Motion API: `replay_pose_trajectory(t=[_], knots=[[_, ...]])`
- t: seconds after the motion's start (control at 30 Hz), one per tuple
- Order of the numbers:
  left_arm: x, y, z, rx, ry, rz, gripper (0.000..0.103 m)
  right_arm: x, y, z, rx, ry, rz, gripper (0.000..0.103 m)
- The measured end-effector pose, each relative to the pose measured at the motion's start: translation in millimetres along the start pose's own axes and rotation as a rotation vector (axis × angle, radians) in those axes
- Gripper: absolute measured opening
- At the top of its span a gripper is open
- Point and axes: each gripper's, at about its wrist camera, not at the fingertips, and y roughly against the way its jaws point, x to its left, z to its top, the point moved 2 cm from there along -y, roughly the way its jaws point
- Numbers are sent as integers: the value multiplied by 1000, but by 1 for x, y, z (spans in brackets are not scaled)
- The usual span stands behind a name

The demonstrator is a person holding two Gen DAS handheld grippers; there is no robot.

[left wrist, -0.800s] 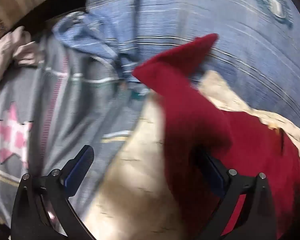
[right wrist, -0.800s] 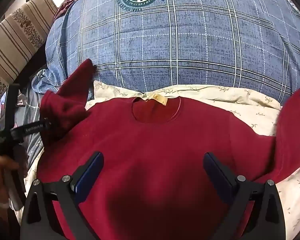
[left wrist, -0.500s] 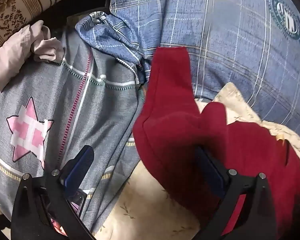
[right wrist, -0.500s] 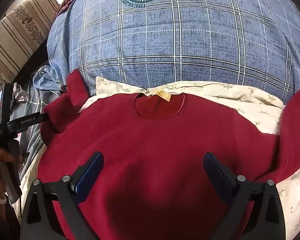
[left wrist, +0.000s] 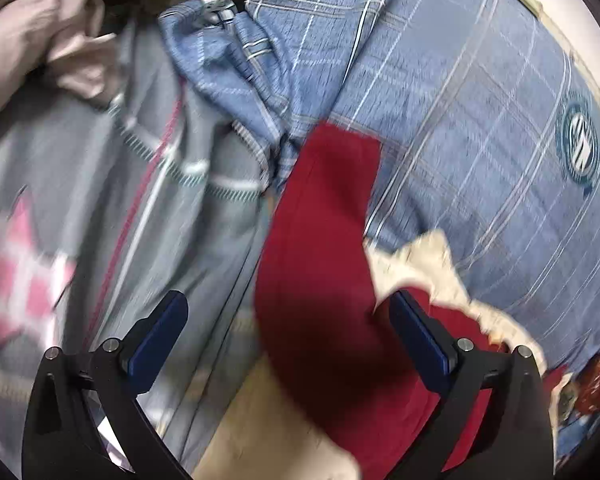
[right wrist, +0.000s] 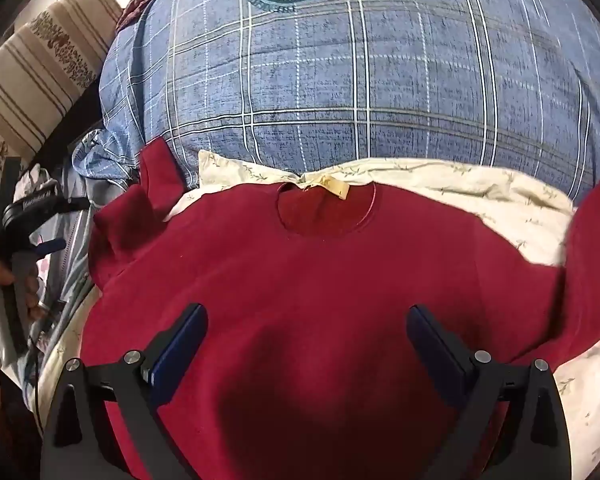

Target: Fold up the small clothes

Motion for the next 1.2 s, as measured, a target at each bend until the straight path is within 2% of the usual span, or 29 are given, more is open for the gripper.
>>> replay_pose_trajectory(t=[0.2, 0.33, 0.5, 0.63, 0.67, 0.73, 0.8, 0.93, 1.13, 1.2], knots=[[-20, -39, 44, -56, -101, -81, 101, -5, -8, -5, 36, -22, 18, 100], [-26, -83, 59, 7, -159, -137, 101, -3, -16, -7, 63, -35, 37, 100], [-17, -118, 72, 38, -103, -144, 101, -1, -22, -11, 93, -35, 57, 100], [-21, -139, 74, 74, -147, -154, 100, -1, -26, -14, 115, -38, 62, 100], [-26, -144, 74, 80, -173, -168, 94, -1, -26, -14, 123, -38, 62, 100], [-30, -161, 72, 131, -189, -163, 67, 0, -27, -15, 125, -38, 62, 100], [-27, -176, 74, 175, -158, -150, 7, 1, -27, -15, 127, -36, 60, 100], [-18, -157, 74, 168, -89, -214, 8, 0, -25, -16, 129, -42, 66, 100], [-45, -71, 72, 87, -226, -266, 8, 1, -19, -17, 127, -56, 54, 100], [-56, -47, 72, 72, -229, -287, 7, 1, -15, -16, 118, -70, 59, 100]])
